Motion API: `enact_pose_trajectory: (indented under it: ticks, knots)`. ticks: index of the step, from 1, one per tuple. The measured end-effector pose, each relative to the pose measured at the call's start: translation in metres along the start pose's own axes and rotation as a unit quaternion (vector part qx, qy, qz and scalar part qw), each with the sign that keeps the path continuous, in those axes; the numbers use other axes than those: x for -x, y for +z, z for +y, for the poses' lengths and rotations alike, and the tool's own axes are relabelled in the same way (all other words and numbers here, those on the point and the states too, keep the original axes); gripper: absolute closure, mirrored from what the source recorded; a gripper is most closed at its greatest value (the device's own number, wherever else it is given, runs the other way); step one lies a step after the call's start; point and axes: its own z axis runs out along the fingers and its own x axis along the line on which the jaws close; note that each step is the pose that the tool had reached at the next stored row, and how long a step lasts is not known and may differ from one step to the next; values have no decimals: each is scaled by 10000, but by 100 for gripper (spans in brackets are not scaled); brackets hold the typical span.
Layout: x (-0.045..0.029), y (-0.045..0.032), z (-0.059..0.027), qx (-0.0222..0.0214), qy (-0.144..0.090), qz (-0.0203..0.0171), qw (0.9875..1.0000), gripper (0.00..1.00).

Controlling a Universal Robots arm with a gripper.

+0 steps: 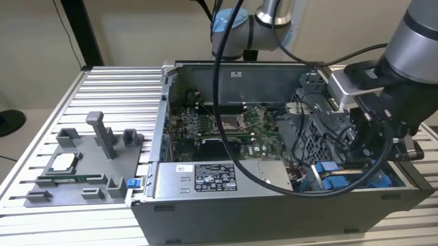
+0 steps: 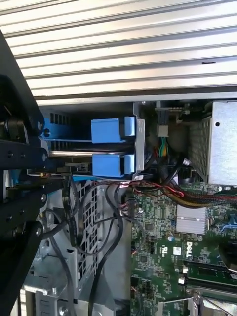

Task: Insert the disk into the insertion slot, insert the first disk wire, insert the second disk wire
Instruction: 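Insert the second disk wire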

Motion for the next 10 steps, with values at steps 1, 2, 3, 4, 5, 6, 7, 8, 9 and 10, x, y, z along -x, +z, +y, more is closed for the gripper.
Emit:
enact_pose_trajectory:
  ticks: [1,2,3,4,5,6,7,8,9,10]
  knots:
    - [5,-41,-7,0,0,0,10000,0]
    - [10,-74,-13,0,0,-1,10000,0]
    - [14,-104,-18,0,0,0,10000,0]
    - [17,-134,-23,0,0,0,10000,0]
    - [21,-159,-28,0,0,0,10000,0]
    - [22,-173,-30,0,0,0,10000,0]
    - [22,-172,-30,0,0,-1,10000,0]
    - [22,-173,-30,0,0,-2,10000,0]
    - [22,-173,-30,0,0,-2,10000,0]
    - [22,-175,-30,0,0,-1,10000,0]
